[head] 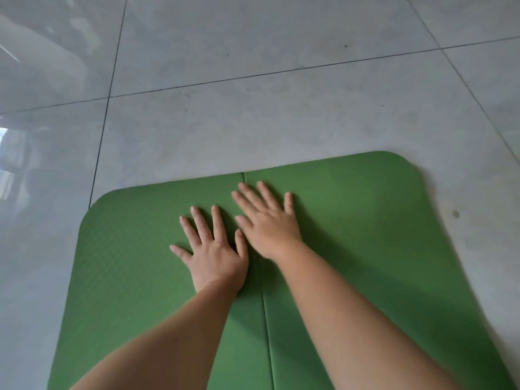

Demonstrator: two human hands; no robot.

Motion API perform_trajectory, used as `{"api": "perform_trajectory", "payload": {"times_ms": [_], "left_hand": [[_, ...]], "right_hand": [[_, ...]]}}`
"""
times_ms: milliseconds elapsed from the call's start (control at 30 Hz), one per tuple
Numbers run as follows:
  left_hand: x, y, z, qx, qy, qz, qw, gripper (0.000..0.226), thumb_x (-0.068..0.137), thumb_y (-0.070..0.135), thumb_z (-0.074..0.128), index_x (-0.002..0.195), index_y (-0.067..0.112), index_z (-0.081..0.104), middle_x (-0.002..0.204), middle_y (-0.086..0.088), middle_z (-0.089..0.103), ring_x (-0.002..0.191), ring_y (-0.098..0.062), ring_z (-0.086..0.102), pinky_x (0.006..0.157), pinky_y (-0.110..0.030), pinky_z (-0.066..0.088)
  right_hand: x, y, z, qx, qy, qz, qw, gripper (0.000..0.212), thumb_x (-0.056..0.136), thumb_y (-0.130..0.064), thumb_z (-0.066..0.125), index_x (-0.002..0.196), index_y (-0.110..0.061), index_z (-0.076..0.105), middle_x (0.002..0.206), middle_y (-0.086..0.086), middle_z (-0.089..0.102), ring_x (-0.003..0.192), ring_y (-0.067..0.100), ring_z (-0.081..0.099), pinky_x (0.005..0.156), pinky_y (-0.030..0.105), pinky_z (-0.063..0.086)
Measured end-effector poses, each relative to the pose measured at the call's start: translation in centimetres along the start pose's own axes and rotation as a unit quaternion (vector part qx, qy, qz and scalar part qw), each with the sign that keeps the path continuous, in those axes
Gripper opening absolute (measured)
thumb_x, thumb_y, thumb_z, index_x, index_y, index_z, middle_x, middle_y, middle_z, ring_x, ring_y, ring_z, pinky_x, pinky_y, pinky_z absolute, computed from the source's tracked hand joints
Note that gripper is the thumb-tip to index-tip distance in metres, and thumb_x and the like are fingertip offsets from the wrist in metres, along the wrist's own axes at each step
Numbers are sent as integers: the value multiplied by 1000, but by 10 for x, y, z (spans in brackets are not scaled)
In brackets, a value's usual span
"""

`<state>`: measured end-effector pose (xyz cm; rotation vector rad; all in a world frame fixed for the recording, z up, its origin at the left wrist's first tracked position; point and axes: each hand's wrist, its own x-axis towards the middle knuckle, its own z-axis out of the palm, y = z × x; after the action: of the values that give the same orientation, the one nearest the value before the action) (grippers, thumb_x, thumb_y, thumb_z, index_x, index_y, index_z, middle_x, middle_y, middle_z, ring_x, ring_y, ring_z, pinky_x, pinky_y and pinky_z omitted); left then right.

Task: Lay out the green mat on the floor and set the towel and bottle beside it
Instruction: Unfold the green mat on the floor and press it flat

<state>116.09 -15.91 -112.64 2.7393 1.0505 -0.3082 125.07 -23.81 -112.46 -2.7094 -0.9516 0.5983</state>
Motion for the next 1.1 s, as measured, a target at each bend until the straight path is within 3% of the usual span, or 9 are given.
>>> {"api": "perform_trajectory", "payload": {"times_ms": [133,267,367,433,500,633,767,967,1100], "left_hand": [[-1,0,1,-4,17,1,1000,68,91,52,20,150,28,-3,158,-7,-14,144,-29,-16,110,-62,-2],[-1,0,1,-10,20,0,1000,68,92,52,21,150,27,-2,158,-7,-12,145,-29,-15,110,-63,-1],[-2,0,1,-11,20,-1,1000,68,91,51,21,150,27,-1,158,-7,-13,145,-29,-15,110,-63,-1],[-3,1,1,-8,20,1,1000,68,92,51,21,150,27,-2,158,-7,-13,145,-29,-15,110,-62,-1],[-2,1,1,-8,16,-1,1000,67,92,51,22,150,27,-2,158,-7,-14,144,-29,-16,110,-62,-2],[1,-4,2,23,-8,6,1000,64,97,40,24,149,26,-11,156,-8,-23,142,-32,-22,110,-64,1],[-2,-1,-1,-1,0,1,1000,63,96,44,20,150,27,-7,157,-8,-18,143,-30,-20,110,-62,-2],[-2,0,0,-4,15,-3,1000,62,95,46,18,150,27,-2,158,-7,-14,144,-29,-16,110,-62,-2],[-2,1,0,0,16,1,1000,63,94,47,18,150,26,-1,158,-8,-14,144,-30,-15,110,-62,-2]], "right_hand": [[-41,103,-15,-37,104,153,982,61,91,-61,10,147,-40,-4,150,-20,-20,145,13,-10,113,54,-3],[-79,161,-29,-59,65,267,960,68,80,-65,-11,142,-39,-18,146,-14,-30,145,17,-13,112,59,3],[-69,140,-30,-36,71,329,941,68,90,-58,3,149,-26,-10,153,-3,-24,145,29,-12,113,61,6],[-58,102,-26,-16,110,308,945,70,94,-54,16,151,-17,-2,157,3,-15,145,34,-8,114,59,4],[-50,49,-14,11,149,189,971,68,96,-50,22,150,-17,0,158,2,-9,145,31,-7,113,55,-3],[-49,-38,15,101,70,12,992,60,94,-47,15,150,-26,13,158,-8,1,146,22,-8,113,53,-10],[-48,-1,15,29,68,-21,997,52,97,-48,22,147,-38,16,157,-17,0,146,13,-4,113,53,-6],[-110,121,-1,-53,79,216,972,65,82,-64,-9,142,-42,-16,148,-19,-27,138,6,-20,114,50,-3],[-131,134,-12,-75,26,291,954,68,77,-62,-15,141,-39,-20,148,-10,-31,144,21,-18,111,61,2]]}}
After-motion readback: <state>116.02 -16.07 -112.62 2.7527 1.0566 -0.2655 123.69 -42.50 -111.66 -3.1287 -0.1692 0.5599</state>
